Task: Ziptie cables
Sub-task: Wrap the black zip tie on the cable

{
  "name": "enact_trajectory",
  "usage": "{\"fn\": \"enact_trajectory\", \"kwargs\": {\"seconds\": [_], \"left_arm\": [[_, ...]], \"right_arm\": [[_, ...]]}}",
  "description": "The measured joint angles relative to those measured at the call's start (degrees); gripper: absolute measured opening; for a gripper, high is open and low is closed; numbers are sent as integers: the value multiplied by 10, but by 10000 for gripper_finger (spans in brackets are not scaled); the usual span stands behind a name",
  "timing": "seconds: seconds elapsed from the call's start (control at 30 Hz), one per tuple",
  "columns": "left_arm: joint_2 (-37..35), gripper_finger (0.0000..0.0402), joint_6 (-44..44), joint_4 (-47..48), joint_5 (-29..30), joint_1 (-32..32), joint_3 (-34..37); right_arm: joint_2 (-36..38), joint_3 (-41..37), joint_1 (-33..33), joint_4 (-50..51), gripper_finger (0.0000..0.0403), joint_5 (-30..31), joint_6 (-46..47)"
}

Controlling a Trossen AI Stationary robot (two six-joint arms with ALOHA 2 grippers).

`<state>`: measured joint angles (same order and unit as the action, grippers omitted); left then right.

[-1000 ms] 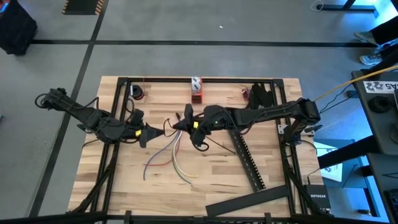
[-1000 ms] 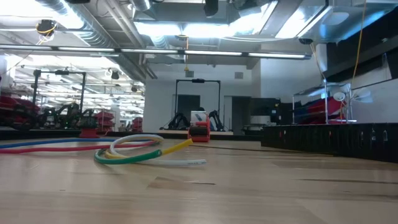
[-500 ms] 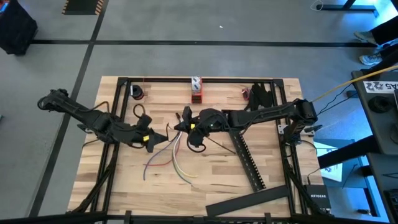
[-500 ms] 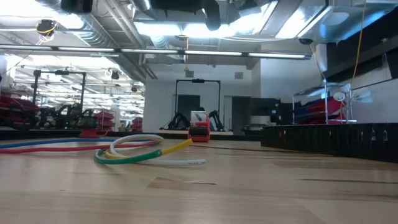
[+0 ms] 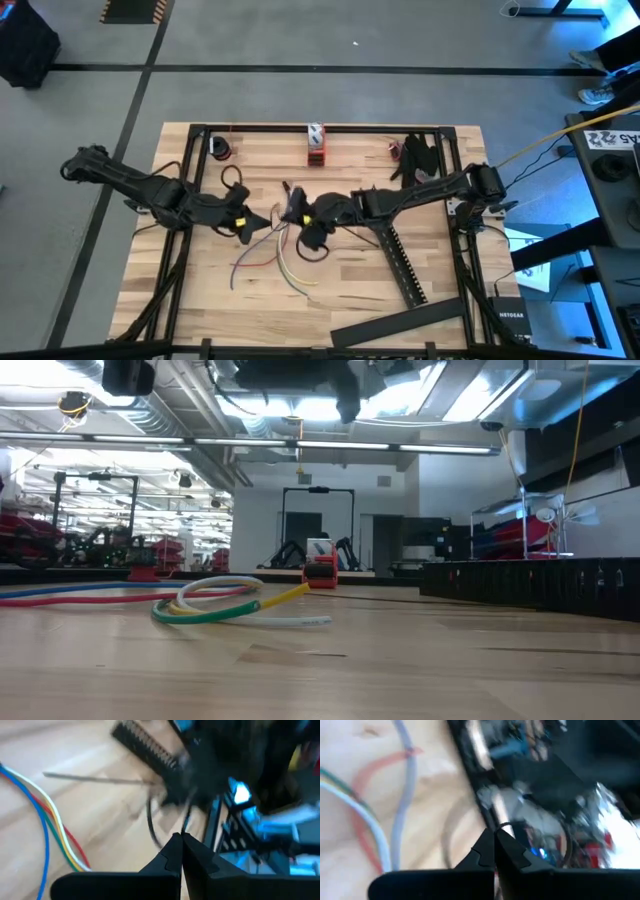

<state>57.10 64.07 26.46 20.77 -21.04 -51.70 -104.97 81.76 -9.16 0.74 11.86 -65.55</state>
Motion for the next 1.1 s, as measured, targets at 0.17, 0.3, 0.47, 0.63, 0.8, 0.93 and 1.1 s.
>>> {"fn": "enact_trajectory", "kwargs": {"seconds": [0.17, 0.3, 0.47, 0.63, 0.8, 0.93, 1.1], "left_arm": [[22, 0, -13, 1, -27, 1, 0], [26, 0, -20, 1, -28, 7, 0], [14, 0, -36, 0, -22, 15, 0], [6, 0, -69, -18, -30, 16, 0], [9, 0, -71, -16, -22, 19, 0], [10, 18, -61, -12, -17, 25, 0], [10, 70, -71, 4, -21, 23, 0]], "right_arm": [[0, 0, 5, -7, 0, 15, 25], [-4, 0, 0, 2, 0, 7, 45], [-10, 0, 1, 4, 0, 21, 68], [-10, 0, -2, 3, 0, 33, 70], [-10, 0, -1, -5, 0, 51, 70], [-10, 0, -1, -7, 0, 53, 76], [-10, 0, 2, -7, 0, 56, 88]]}}
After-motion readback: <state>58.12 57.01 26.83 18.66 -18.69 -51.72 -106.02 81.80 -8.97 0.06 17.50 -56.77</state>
